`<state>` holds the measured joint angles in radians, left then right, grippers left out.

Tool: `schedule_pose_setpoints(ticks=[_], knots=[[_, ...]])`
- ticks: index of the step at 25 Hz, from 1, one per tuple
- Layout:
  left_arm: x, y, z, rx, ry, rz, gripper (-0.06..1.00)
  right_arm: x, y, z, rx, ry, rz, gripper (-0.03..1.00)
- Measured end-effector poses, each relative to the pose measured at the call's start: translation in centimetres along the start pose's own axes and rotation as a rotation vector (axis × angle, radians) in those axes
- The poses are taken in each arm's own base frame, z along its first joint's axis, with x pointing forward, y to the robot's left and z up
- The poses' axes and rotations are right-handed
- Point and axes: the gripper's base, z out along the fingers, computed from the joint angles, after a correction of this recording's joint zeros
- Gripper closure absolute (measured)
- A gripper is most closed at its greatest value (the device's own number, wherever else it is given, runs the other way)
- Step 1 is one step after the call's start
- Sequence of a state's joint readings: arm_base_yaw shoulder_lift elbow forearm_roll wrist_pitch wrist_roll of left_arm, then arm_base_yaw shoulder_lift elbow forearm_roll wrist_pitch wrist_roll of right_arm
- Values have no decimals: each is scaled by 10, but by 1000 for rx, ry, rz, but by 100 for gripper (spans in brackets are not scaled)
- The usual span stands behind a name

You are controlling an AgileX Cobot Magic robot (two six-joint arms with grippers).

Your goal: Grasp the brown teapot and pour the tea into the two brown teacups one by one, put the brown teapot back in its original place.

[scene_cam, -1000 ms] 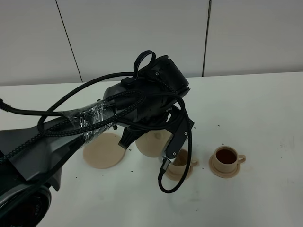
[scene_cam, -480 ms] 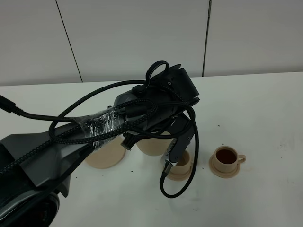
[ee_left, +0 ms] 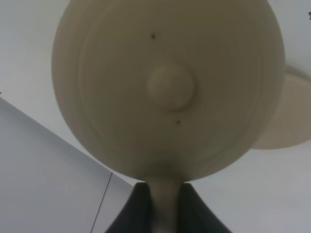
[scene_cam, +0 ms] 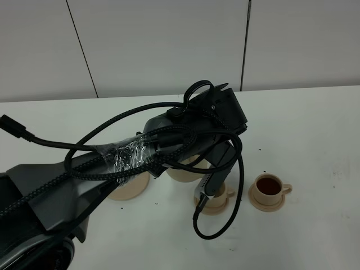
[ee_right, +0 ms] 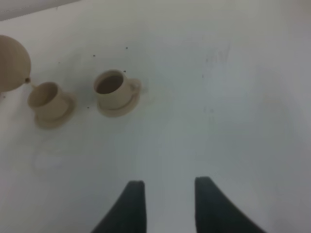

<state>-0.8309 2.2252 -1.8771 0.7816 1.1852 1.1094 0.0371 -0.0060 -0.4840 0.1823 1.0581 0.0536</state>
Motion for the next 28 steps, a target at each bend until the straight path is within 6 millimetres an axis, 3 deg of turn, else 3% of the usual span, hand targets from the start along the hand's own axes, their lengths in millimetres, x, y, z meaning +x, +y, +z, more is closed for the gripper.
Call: schedule_pose_setpoints(ticks=[28], knots=[[-6, 1, -4, -28, 37, 21, 78, 0, 0, 0, 0, 0, 0, 72]])
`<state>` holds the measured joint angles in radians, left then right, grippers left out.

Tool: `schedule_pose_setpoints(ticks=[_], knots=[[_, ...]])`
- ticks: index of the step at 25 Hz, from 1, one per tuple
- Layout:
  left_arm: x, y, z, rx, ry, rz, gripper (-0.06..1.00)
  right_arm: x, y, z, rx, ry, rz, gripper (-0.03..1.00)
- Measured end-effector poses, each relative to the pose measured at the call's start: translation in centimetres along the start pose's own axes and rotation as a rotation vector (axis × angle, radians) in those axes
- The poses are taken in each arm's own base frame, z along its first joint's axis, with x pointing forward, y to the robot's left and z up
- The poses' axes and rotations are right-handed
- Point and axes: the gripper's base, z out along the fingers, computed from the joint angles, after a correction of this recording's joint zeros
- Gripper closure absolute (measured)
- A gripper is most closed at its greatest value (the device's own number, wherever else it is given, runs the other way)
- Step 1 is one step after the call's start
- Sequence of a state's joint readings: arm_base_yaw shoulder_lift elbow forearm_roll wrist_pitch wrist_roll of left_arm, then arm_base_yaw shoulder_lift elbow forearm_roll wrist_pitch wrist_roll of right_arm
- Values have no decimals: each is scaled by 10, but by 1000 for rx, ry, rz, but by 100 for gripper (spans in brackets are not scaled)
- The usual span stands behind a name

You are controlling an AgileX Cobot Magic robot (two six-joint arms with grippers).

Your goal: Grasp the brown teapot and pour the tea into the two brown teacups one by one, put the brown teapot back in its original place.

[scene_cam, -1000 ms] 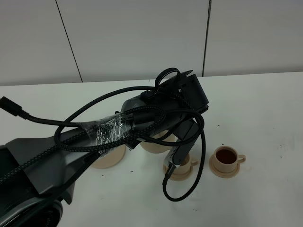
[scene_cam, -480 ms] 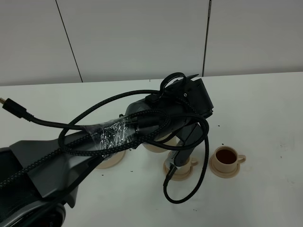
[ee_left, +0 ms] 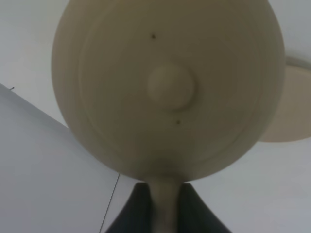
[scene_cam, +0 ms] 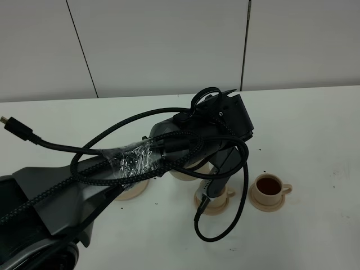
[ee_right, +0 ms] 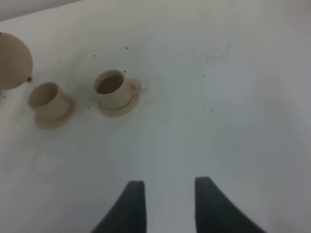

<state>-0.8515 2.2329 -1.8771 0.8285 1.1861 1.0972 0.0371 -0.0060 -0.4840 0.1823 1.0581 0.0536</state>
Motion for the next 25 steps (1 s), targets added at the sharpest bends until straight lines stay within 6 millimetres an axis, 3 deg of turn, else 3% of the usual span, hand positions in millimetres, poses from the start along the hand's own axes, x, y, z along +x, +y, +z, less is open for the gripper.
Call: schedule_pose_setpoints(ticks=[25], knots=[[-8, 2, -5, -33, 40, 37, 78, 0, 0, 0, 0, 0, 0, 72]])
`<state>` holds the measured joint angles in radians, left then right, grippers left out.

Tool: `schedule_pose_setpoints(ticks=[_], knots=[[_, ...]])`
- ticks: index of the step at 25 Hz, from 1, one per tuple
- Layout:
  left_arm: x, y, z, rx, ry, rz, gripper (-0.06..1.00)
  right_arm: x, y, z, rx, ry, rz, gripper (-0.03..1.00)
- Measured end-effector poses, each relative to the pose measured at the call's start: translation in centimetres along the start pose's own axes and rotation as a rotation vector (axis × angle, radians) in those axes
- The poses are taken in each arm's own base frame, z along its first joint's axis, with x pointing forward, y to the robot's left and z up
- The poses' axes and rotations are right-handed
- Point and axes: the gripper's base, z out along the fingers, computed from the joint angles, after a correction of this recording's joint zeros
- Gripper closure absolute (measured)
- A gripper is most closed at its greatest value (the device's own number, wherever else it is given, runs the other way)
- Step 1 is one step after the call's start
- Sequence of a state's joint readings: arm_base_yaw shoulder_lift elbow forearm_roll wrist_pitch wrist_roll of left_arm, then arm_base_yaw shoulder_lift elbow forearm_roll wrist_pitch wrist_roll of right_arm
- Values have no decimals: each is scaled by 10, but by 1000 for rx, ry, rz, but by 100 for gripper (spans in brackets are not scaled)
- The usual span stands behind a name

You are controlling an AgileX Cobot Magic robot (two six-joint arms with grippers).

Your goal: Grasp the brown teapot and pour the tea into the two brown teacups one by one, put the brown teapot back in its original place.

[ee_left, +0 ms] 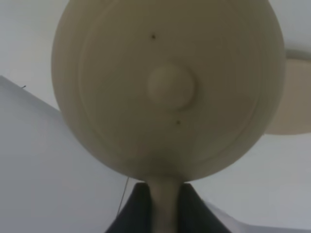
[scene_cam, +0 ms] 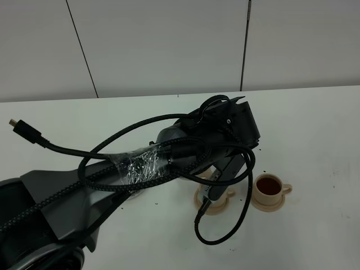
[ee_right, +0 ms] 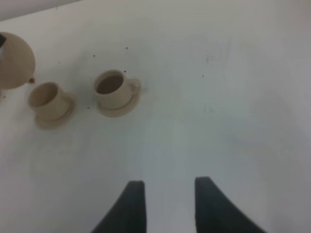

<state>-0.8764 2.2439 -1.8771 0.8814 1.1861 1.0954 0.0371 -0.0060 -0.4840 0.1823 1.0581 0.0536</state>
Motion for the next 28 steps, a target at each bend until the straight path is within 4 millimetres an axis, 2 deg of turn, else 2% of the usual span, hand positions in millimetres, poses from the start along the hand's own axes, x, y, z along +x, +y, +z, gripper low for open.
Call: schedule_pose_setpoints(ticks=[28], knots=[[-3, 1, -5, -23, 21, 17, 78, 0, 0, 0, 0, 0, 0, 72]])
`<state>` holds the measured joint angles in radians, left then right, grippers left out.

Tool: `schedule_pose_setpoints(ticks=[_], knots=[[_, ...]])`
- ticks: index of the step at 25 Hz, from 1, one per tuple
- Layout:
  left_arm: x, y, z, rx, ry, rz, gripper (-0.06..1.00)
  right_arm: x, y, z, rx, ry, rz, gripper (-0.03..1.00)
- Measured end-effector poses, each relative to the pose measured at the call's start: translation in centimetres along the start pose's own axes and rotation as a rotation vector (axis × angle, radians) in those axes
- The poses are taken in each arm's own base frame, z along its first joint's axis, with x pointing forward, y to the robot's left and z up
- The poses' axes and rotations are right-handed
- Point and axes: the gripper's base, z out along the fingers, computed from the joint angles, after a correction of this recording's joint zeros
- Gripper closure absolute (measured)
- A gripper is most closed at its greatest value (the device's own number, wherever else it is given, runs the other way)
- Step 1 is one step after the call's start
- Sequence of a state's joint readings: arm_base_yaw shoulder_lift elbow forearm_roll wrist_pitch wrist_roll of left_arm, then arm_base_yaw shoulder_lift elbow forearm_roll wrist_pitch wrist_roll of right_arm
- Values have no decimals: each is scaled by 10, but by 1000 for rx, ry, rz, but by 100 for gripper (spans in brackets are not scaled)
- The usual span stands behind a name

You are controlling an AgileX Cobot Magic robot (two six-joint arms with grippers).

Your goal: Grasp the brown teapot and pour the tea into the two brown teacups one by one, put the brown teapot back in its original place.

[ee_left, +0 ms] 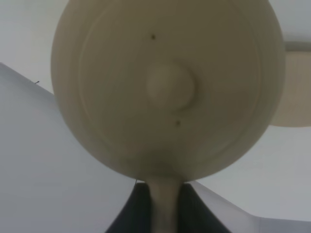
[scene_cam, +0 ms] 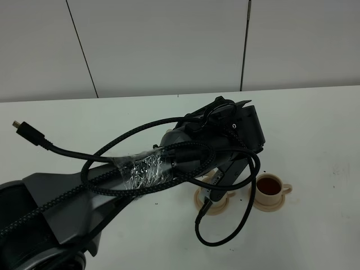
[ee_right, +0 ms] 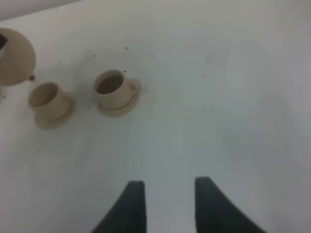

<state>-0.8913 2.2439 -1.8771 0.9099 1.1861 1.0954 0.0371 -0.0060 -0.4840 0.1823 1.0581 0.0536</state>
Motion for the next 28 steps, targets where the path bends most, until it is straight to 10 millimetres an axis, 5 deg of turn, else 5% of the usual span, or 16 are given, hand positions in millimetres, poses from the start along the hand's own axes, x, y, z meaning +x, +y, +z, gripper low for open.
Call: schedule_pose_setpoints(ticks=[28], knots=[[0, 0, 0, -3, 4, 3, 78, 0, 0, 0, 0, 0, 0, 72]])
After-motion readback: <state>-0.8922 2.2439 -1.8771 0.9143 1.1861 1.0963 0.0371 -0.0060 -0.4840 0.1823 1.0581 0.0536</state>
